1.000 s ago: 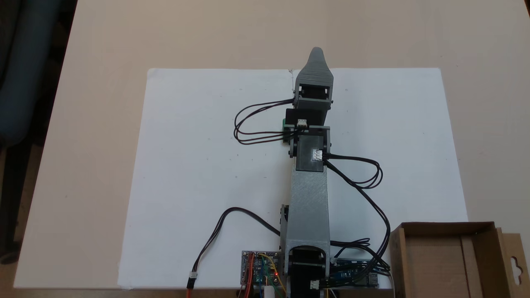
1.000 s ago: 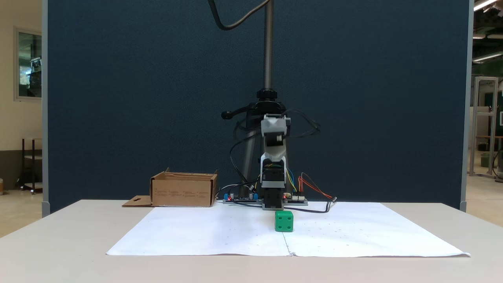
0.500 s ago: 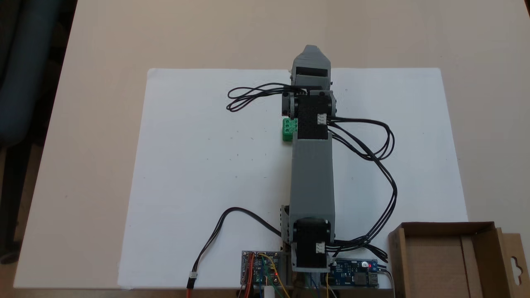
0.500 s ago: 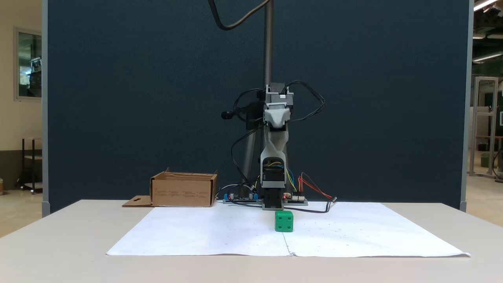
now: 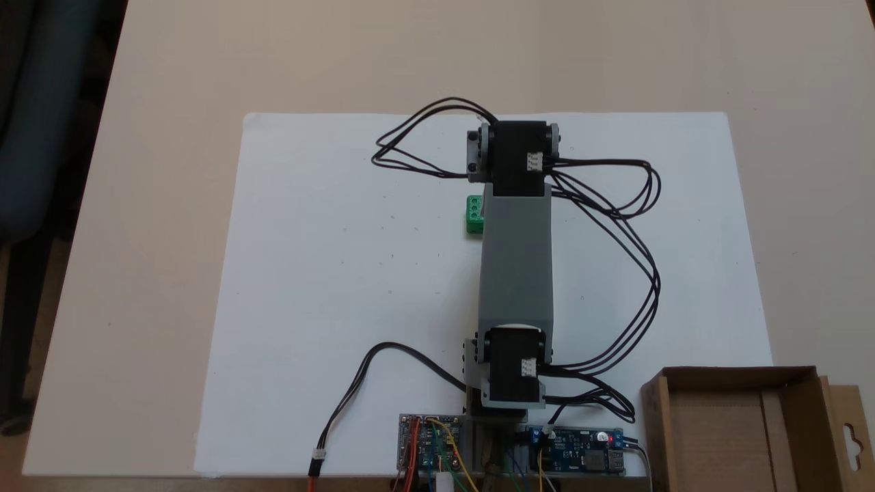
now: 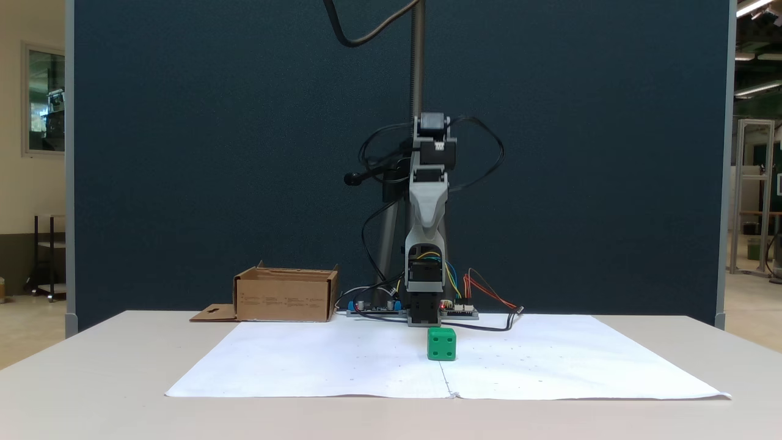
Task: Grasp a green dice and put it in the bin.
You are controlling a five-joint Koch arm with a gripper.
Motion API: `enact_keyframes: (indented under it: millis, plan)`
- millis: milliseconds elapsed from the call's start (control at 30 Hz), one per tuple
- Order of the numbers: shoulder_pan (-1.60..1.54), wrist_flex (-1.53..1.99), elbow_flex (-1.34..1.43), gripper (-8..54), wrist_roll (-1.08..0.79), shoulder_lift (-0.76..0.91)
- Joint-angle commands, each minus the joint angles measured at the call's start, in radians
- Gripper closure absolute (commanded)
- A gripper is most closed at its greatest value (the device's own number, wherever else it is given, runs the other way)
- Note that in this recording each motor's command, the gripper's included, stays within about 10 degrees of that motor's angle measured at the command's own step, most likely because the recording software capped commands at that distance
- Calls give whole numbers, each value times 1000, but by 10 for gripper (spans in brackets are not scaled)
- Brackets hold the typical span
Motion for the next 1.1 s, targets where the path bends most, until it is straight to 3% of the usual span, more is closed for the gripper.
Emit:
enact_keyframes:
  millis: [0, 567, 1067]
  plan:
    - [28, 170, -46, 31, 20, -23]
    - [60, 186, -72, 22, 12, -112]
    - [40, -48, 158, 12, 11, -109]
